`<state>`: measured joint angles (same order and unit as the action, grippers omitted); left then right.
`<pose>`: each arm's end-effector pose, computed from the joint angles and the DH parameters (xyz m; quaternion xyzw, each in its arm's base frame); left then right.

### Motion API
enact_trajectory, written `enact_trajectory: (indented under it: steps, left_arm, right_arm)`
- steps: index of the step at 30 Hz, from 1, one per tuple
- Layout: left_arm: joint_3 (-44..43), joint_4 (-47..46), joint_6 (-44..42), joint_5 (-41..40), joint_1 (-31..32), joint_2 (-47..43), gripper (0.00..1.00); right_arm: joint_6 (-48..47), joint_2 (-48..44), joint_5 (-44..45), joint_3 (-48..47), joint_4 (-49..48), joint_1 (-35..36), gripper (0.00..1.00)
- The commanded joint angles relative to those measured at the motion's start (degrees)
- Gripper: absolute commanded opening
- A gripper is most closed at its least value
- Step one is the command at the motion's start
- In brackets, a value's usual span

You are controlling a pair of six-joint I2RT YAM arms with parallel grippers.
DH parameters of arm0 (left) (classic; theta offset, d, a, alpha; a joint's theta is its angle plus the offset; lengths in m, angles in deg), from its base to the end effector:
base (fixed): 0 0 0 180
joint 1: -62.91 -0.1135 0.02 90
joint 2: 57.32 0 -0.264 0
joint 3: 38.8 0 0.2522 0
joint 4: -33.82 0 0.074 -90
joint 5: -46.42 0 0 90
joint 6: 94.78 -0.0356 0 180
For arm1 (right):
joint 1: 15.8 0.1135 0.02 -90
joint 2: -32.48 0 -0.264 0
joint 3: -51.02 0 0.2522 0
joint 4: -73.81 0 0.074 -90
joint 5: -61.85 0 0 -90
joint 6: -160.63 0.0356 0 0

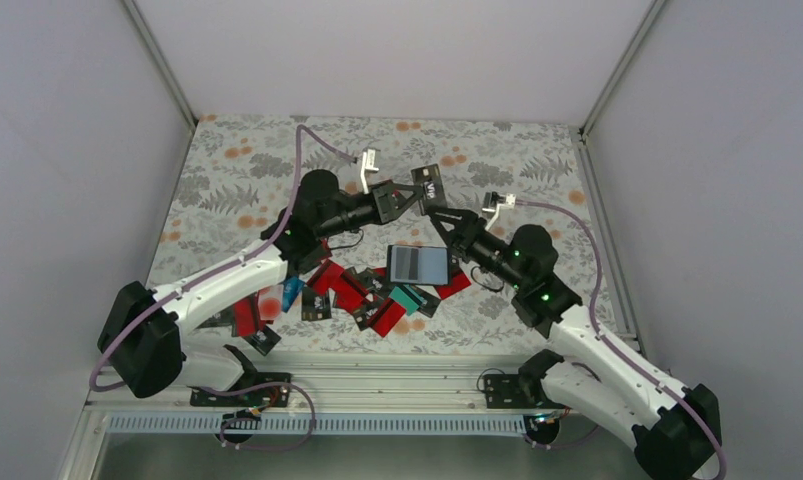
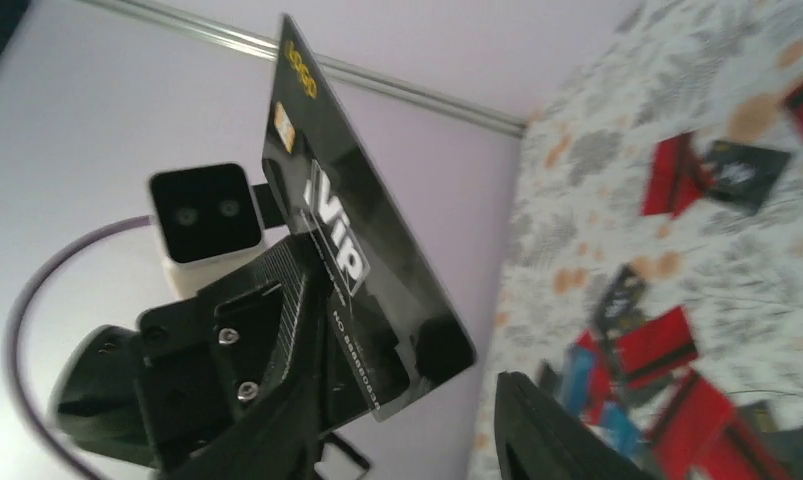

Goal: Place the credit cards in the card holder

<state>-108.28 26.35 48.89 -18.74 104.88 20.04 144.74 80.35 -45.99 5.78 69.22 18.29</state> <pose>0.2267 -0.2240 0.3358 0.0801 0.7049 -0.6124 0.3489 0.1617 0.1226 0.3014 0.1301 0.6832 0.6386 0.3293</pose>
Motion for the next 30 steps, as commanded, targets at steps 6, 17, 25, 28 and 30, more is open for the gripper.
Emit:
enact_trajectory:
  steps: [6, 17, 25, 28, 30]
  left_arm:
    - [-1.5, 18.8, -10.5, -6.0, 0.0, -0.8, 0.02]
    - [0.8, 21.5, -12.7, -0.9, 0.0, 10.3, 0.02]
    - [-0.2, 20.7, -13.0, 2.6, 0.1, 18.7, 0.02]
    - [-1.0, 21.6, -13.2, 2.4, 0.2, 20.5, 0.02]
    - [-1.4, 21.8, -13.4, 2.4, 0.2, 21.5, 0.02]
  right_arm:
    - [-24.3, 1.5, 5.8, -8.6, 32.5, -6.8, 0.6]
    - [-39.9, 18.5, -6.1, -5.8, 35.1, -10.3, 0.59]
    - [-42.3, 29.1, -9.3, -6.7, 31.8, -11.5, 0.57]
    - [-43.1, 32.2, -11.5, -6.8, 30.3, -12.0, 0.56]
    - [-43.7, 33.8, -11.7, -7.1, 30.1, -12.5, 0.55]
